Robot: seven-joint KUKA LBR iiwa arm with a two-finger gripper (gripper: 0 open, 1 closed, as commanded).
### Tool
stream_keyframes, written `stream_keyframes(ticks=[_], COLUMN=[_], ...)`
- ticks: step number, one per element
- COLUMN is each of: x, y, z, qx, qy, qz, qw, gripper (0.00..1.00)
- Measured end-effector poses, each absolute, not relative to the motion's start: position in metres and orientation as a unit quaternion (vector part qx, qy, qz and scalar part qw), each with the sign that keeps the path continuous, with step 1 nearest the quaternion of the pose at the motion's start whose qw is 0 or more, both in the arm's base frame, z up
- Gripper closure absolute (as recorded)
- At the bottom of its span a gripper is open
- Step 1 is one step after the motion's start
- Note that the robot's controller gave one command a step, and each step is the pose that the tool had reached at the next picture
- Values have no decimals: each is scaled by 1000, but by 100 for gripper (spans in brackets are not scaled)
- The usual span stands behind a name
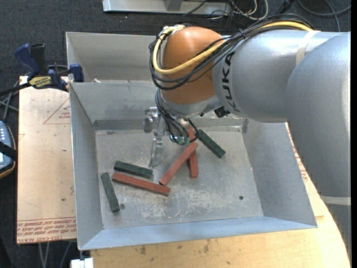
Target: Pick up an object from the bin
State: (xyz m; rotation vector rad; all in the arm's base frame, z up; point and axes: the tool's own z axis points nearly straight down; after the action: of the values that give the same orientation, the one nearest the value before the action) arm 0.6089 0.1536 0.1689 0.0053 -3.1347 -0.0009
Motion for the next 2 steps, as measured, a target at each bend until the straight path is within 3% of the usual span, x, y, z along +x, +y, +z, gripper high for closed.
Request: stream_keyframes(ticks=[1, 2], x=[611, 596], y=[153, 158], z=[174, 140], qx=[0, 33], qy=[-1000, -999], qz=[-1, -1], qw=[0, -4], gripper=[0, 0])
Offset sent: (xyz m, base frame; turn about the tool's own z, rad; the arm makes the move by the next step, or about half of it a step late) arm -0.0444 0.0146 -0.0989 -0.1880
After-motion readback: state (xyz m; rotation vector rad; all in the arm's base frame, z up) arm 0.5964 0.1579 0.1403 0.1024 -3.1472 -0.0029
